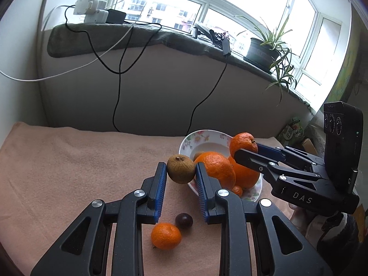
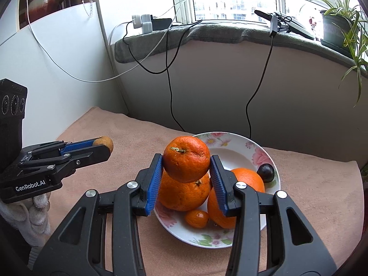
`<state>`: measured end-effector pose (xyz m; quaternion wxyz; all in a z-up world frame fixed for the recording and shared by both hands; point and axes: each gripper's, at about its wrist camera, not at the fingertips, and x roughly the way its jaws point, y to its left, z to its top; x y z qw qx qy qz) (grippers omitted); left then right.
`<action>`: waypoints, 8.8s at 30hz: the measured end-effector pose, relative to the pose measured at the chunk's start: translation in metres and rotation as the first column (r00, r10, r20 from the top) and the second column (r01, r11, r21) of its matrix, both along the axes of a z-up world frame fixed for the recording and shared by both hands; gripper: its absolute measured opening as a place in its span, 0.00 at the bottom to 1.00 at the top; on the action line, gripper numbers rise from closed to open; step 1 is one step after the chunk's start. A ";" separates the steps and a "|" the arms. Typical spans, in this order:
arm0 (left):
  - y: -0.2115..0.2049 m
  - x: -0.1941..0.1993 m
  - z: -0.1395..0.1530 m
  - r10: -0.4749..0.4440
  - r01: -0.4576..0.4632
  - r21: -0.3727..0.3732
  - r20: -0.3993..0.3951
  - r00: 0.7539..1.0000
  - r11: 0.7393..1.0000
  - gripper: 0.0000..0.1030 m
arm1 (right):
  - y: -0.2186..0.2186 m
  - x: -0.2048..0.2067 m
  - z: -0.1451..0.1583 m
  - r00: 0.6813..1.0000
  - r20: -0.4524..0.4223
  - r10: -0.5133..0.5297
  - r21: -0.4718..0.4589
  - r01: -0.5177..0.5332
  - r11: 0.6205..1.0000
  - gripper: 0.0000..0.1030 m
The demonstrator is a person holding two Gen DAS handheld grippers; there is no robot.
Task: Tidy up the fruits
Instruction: 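Carry the tangerine and the kiwi over the bowl with both tools, then open both tools to drop the tangerine and kiwi into the bowl, then move both open tools toward the tangerine and dark plum on the towel, then close the left tool on the tangerine while the right tool closes on the dark plum, then carry the tangerine and the plum over the bowl with both tools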
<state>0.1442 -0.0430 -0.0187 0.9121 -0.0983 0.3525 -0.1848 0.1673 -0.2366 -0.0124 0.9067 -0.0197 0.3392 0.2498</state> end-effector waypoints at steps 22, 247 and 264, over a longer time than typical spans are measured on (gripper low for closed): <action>-0.056 0.031 -0.003 -0.107 0.107 0.005 -0.010 0.994 0.994 0.23 | -0.036 0.045 -0.018 0.996 -0.067 -0.066 0.017 0.067 0.998 0.42; -0.034 -0.008 -0.013 -0.118 0.119 0.043 -0.018 0.993 0.992 0.33 | -0.036 -0.050 -0.003 0.995 -0.090 -0.054 0.289 0.078 0.954 0.24; -0.047 0.026 -0.005 -0.135 0.134 0.055 0.003 0.991 0.989 0.33 | -0.051 -0.009 0.006 0.995 -0.063 -0.081 0.271 0.095 0.958 0.24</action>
